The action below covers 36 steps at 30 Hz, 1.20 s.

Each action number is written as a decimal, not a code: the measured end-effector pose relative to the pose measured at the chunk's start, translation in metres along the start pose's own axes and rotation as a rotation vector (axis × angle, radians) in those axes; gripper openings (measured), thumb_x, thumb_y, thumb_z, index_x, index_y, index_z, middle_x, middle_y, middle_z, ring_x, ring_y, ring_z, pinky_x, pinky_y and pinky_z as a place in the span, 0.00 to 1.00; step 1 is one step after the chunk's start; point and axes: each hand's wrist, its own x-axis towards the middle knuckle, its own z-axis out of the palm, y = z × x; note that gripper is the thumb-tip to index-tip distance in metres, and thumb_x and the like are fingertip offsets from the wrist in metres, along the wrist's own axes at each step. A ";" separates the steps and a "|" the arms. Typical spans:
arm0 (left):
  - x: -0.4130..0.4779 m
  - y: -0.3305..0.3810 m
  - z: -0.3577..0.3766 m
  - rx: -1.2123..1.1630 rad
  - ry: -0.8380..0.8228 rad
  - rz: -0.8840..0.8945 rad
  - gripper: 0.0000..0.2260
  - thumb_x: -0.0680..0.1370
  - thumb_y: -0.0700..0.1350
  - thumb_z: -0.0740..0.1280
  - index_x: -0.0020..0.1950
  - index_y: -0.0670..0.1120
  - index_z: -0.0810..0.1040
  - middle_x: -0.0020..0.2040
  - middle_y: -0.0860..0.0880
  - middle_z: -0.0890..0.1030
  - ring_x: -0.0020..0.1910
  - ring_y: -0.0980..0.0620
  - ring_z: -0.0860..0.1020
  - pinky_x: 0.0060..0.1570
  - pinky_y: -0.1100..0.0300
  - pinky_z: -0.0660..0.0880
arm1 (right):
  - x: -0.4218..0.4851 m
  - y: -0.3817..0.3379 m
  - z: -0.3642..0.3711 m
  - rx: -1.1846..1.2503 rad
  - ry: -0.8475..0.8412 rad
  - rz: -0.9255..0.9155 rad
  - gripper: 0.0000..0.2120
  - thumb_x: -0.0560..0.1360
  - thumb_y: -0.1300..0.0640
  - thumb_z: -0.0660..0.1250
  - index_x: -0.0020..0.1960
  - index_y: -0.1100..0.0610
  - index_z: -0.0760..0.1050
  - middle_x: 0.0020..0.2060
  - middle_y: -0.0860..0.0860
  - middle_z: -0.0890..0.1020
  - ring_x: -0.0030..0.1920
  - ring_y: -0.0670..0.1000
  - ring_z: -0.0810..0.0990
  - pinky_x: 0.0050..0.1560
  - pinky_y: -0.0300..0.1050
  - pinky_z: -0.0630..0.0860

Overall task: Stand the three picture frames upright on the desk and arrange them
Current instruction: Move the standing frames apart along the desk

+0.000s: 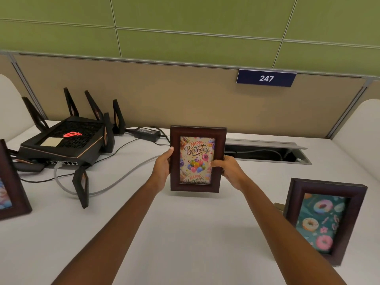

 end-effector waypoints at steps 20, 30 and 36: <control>0.020 -0.013 0.006 0.068 0.041 -0.033 0.12 0.79 0.51 0.54 0.46 0.54 0.76 0.51 0.49 0.78 0.45 0.55 0.78 0.48 0.59 0.75 | 0.027 0.012 -0.002 -0.011 0.035 0.125 0.12 0.74 0.64 0.63 0.57 0.59 0.70 0.60 0.60 0.77 0.59 0.59 0.76 0.61 0.56 0.73; -0.026 -0.057 0.006 0.762 0.347 0.019 0.24 0.79 0.54 0.54 0.70 0.41 0.60 0.70 0.39 0.68 0.69 0.40 0.66 0.71 0.43 0.59 | -0.011 0.035 0.010 -0.216 0.184 -0.057 0.37 0.73 0.57 0.66 0.73 0.55 0.48 0.72 0.58 0.62 0.71 0.58 0.63 0.66 0.57 0.67; -0.081 -0.102 0.012 1.145 0.394 0.045 0.27 0.79 0.55 0.51 0.74 0.41 0.51 0.76 0.40 0.55 0.75 0.44 0.51 0.74 0.49 0.44 | -0.075 0.088 0.032 -0.520 0.255 -0.051 0.33 0.77 0.49 0.59 0.74 0.54 0.43 0.75 0.54 0.53 0.74 0.54 0.54 0.72 0.49 0.56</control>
